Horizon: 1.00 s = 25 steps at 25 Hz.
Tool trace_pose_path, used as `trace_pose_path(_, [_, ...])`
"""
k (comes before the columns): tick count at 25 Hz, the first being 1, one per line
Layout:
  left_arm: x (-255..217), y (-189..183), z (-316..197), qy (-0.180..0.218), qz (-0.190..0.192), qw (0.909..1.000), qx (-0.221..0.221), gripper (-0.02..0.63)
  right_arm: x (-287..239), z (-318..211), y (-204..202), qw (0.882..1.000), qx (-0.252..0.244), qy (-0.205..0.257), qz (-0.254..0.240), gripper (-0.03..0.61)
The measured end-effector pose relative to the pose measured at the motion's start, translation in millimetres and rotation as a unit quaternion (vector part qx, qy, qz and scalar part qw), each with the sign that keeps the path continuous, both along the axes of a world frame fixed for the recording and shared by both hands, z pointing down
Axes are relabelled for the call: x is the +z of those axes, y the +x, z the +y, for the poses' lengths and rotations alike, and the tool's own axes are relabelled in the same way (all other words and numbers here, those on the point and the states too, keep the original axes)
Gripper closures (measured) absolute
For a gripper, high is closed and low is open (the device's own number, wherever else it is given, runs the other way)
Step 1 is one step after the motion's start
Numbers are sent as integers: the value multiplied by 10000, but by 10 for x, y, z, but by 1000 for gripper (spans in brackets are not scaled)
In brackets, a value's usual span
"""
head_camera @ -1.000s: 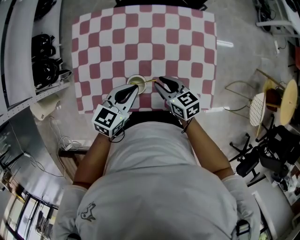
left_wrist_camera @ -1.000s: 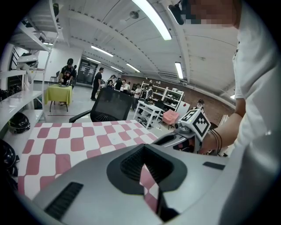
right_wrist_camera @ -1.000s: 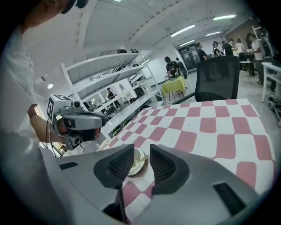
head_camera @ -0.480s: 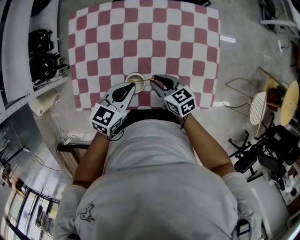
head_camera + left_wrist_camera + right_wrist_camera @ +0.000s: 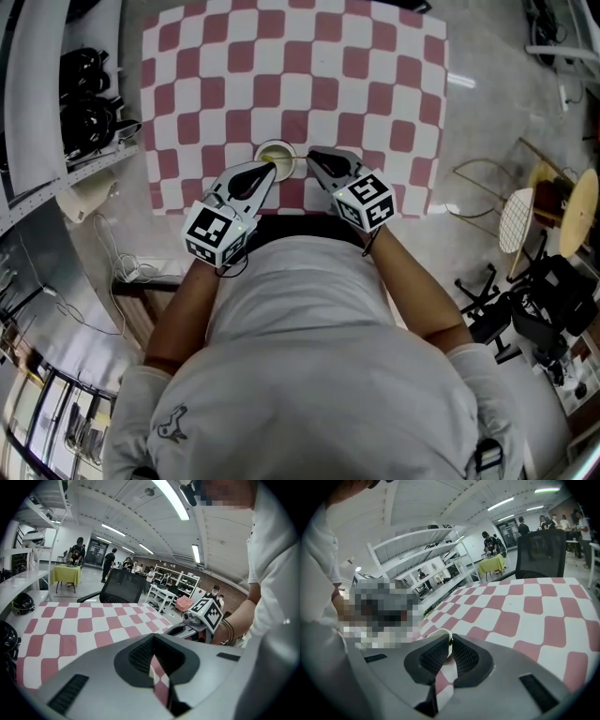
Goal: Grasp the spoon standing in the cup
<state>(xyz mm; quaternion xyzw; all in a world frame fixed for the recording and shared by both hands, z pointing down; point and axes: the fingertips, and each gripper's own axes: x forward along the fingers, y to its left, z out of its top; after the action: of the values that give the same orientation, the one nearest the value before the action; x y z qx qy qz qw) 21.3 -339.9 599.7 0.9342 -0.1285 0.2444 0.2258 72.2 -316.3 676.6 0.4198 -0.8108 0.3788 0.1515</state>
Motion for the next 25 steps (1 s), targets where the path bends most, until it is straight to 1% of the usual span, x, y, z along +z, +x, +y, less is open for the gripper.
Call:
trace_pose_path(7, [-58, -110, -9, 69, 40, 10000, -57, 603, -97, 60, -103, 10000, -41, 65, -56, 541])
trace_pose_path(11, [-123, -199, -29, 135, 77, 9998, -107, 603, -191, 73, -145, 9999, 26, 159, -16, 543])
trace_pose_path(19, [-327, -320, 39, 324, 283, 9990, -111, 603, -399, 90, -246, 9988, 82, 427, 214, 543])
trace_pose_path(25, [-539, -498, 108, 525, 402, 9977, -138, 603, -615, 169, -256, 9968, 208, 650, 426, 543])
